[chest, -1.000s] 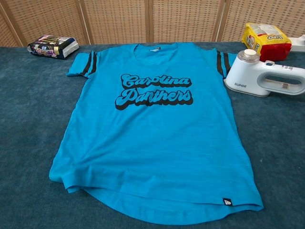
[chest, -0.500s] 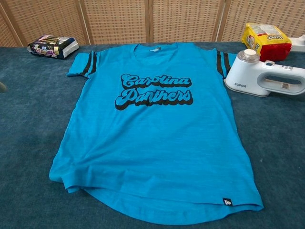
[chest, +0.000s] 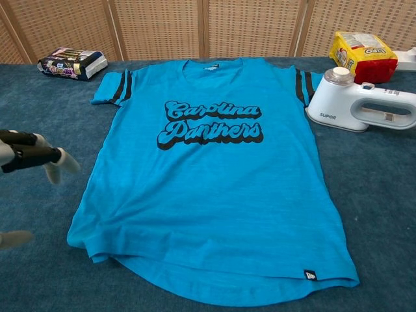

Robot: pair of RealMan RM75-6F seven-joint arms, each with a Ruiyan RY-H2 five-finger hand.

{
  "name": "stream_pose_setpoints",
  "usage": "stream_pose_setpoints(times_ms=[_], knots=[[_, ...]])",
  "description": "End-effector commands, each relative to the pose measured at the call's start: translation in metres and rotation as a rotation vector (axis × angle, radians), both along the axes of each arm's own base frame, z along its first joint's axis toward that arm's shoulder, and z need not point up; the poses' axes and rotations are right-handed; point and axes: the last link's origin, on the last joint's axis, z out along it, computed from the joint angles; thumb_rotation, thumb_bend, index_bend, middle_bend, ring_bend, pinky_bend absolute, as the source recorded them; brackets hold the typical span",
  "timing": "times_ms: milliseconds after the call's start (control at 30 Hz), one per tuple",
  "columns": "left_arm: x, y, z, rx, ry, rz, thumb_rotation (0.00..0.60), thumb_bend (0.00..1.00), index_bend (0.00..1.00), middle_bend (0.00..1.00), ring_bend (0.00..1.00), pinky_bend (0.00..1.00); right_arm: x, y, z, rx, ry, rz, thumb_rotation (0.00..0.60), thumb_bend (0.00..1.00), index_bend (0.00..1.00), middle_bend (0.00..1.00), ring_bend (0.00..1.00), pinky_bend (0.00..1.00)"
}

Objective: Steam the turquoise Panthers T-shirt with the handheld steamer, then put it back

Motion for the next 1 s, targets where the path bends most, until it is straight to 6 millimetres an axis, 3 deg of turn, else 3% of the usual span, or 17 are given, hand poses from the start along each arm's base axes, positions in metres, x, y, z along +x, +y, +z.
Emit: stream_pose_setpoints(times_ms=[33,267,667,767,1000], knots=[[0.006,0.001,-0.017,-0.037,0.011,-0.003,0.448,0.21,0.24,0.36,0.23,0.29,-0.003,0.001,0.002,-0.005,0.0,-0.008,0.591,0.23,0.46,0.47,0.43,0.37],[0.022,0.009,-0.048,-0.062,0.01,-0.03,0.445,0.21,0.24,0.36,0.23,0.29,-0.008,0.003,0.006,-0.016,-0.003,-0.022,0.591,0.23,0.46,0.47,0.43,0.37],[0.028,0.015,-0.065,-0.073,0.072,-0.066,0.446,0.23,0.25,0.36,0.23,0.29,-0.01,0.004,0.009,-0.027,-0.008,-0.033,0.591,0.23,0.46,0.47,0.43,0.37],[0.029,0.017,-0.066,-0.065,0.068,-0.068,0.445,0.28,0.32,0.36,0.24,0.3,-0.01,0.004,0.009,-0.029,-0.008,-0.034,0.59,0.23,0.46,0.47,0.43,0.37],[0.028,0.021,-0.069,-0.068,0.093,-0.062,0.449,0.41,0.51,0.39,0.33,0.47,-0.01,0.004,0.012,-0.041,-0.01,-0.037,0.59,0.23,0.46,0.48,0.43,0.37]])
